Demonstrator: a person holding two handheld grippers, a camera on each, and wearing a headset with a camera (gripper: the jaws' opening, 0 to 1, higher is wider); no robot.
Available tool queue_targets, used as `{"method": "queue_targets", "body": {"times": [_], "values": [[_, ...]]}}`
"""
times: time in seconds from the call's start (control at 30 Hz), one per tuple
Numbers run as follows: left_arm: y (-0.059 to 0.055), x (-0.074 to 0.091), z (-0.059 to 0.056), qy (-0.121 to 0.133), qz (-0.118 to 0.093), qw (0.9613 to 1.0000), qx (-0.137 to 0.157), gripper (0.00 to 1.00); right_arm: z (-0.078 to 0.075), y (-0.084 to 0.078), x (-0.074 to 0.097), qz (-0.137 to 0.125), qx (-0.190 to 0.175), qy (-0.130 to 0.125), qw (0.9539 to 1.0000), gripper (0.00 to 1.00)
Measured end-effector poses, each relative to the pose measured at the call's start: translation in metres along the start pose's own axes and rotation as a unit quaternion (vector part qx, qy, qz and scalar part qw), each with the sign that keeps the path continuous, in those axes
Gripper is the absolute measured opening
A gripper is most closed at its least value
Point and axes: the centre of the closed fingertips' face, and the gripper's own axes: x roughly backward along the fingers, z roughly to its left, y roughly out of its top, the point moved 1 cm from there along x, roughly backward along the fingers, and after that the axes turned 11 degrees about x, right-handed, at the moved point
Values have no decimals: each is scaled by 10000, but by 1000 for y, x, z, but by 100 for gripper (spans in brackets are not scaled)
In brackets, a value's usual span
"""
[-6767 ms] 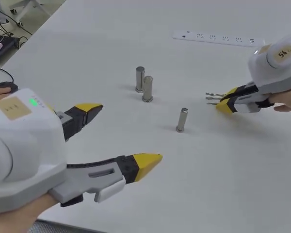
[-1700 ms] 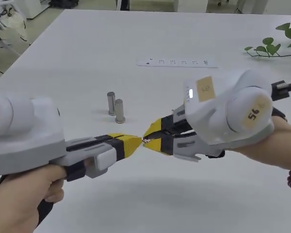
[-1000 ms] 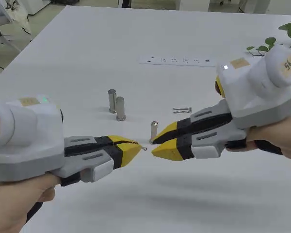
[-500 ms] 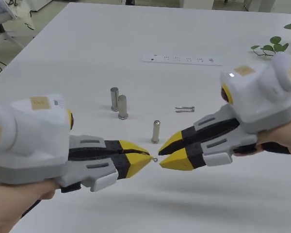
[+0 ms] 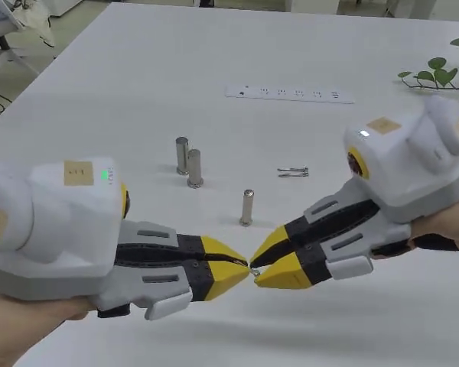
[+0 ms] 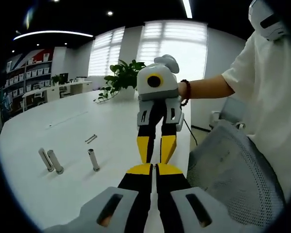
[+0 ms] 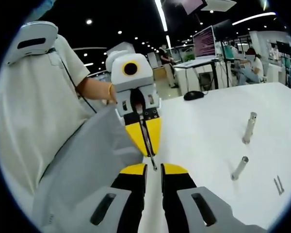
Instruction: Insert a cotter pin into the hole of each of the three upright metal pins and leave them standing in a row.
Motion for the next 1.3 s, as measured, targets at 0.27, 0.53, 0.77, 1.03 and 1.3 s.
{"method": "queue_targets", "body": {"times": [0.27, 0.53, 0.77, 1.03, 1.3], "values": [[2, 0, -5, -154, -27, 9999, -53, 0, 5, -2, -3, -10, 3, 192, 9998, 10], [3, 1, -8, -204, 3, 9998, -48, 0, 7, 1, -6, -98, 10, 315, 9995, 6], [2, 1, -6, -164, -21, 9999, 9, 0, 8, 1, -7, 30, -17, 286, 9996, 4], [1, -1, -4, -49, -134, 9998, 163, 1, 6, -1, -7, 355, 177, 138, 9991, 2], [-2, -5, 3, 180, -189, 9994, 241, 5, -4, -8, 0, 796, 336, -136, 9962, 2]]}}
